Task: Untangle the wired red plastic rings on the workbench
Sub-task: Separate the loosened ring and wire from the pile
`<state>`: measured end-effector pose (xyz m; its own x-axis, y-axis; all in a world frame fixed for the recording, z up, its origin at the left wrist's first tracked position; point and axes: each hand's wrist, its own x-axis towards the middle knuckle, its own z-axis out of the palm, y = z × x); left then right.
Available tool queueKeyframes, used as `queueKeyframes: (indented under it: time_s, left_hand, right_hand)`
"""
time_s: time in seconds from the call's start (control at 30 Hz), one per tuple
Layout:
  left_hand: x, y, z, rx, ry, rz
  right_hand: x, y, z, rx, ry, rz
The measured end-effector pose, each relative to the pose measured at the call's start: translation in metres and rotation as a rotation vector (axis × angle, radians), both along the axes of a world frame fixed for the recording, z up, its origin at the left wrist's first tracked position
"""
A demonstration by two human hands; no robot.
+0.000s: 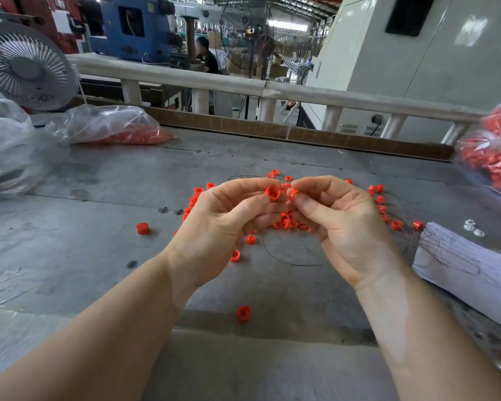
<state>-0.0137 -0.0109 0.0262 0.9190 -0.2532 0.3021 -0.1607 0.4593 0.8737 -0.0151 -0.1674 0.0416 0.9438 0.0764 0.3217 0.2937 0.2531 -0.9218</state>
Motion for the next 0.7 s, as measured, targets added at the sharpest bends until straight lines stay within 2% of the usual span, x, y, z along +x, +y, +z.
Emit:
queueKeyframes:
  time_s: [0.33,0.7]
  left_hand:
    - [-0.0030,-0.0020,0.0021,-0.034,0.042,-0.031]
    - [-0.0022,-0.0016,0.0008,0.024,0.052,0.026]
  right_hand:
    - [0.0005,-0.0010,-0.0001,0.051,0.054,0.011]
    - [-0.0005,-0.0017,-0.0021,-0.058,-0.008,-0.012]
